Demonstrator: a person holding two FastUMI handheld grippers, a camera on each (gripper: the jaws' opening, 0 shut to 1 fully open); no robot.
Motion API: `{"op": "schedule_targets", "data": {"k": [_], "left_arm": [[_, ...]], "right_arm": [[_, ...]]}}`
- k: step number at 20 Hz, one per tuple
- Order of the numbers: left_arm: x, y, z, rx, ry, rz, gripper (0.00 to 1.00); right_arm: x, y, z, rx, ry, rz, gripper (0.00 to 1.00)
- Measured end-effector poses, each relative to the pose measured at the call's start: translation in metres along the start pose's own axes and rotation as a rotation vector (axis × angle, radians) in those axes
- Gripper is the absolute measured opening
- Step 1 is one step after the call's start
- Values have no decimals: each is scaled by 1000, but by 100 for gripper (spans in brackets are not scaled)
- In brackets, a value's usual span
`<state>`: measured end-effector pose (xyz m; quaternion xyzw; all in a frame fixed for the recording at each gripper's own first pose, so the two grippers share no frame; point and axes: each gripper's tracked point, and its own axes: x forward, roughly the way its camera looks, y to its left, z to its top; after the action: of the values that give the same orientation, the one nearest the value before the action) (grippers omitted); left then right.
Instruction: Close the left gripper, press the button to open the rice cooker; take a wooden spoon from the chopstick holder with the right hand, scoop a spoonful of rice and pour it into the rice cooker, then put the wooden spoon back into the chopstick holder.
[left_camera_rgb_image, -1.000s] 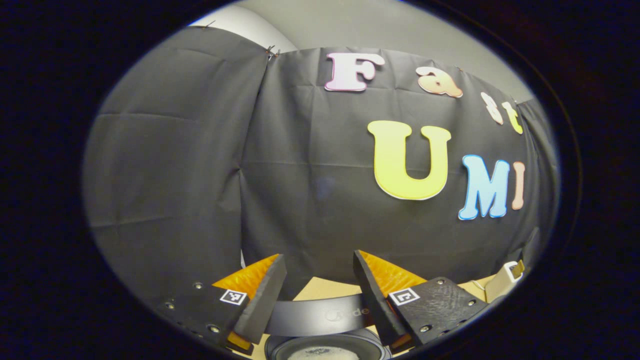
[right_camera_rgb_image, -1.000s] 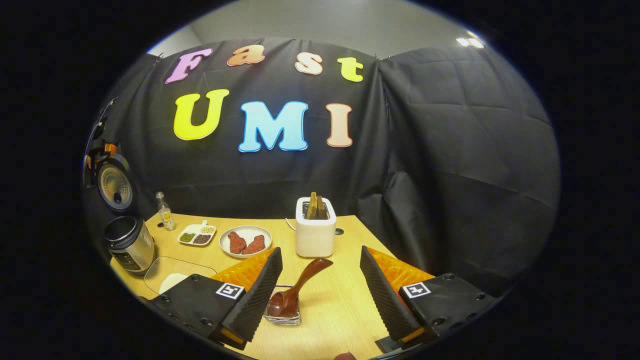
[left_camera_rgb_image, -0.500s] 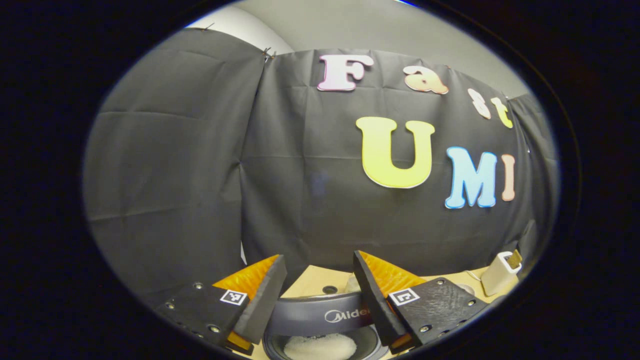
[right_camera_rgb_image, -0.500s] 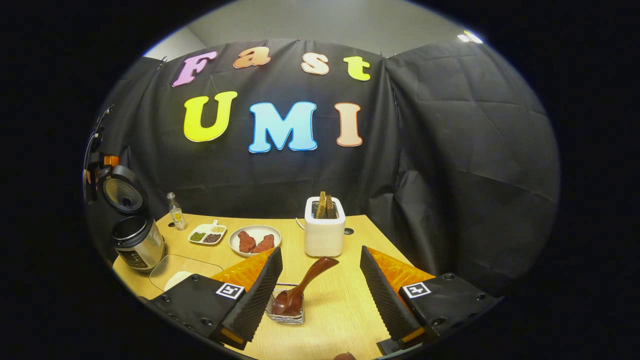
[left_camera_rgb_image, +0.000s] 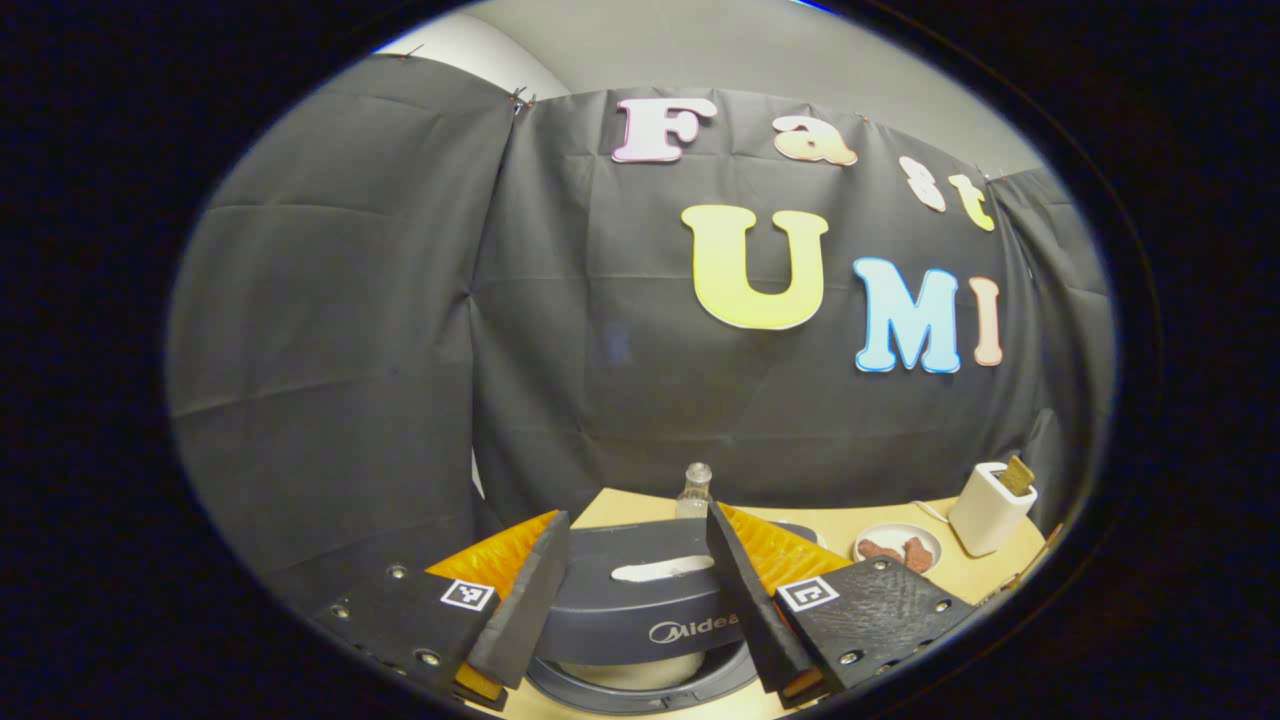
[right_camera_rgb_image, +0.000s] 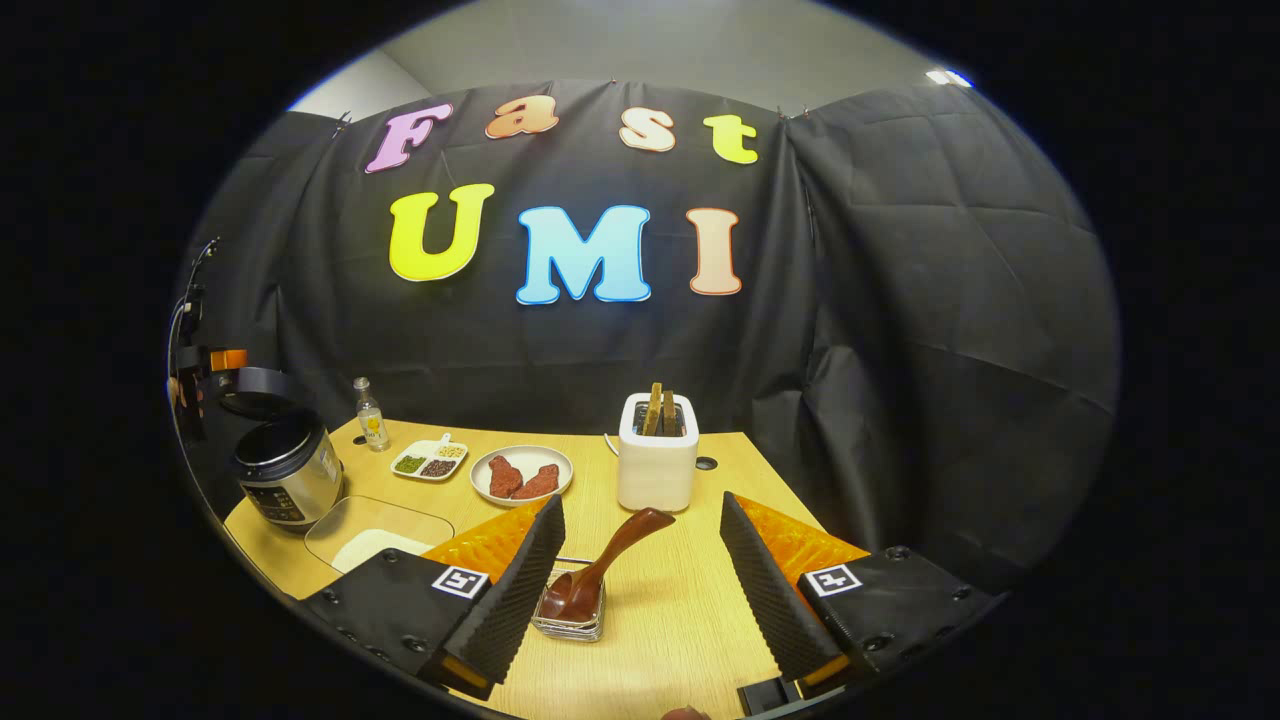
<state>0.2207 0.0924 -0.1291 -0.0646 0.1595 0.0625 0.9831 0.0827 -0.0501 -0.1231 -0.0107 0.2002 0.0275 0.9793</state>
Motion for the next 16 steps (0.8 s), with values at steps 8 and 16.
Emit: {"op": "schedule_targets", "data": {"k": [8,16], "left_arm": [[-11,-7,-68,18,74,-17,87],[-14,-14,-115,80,97,-5,90]], "right_arm": [[-6,-8,-4,-5,6,12,99],[-7,-15,-10,11,21,-6,99]]}}
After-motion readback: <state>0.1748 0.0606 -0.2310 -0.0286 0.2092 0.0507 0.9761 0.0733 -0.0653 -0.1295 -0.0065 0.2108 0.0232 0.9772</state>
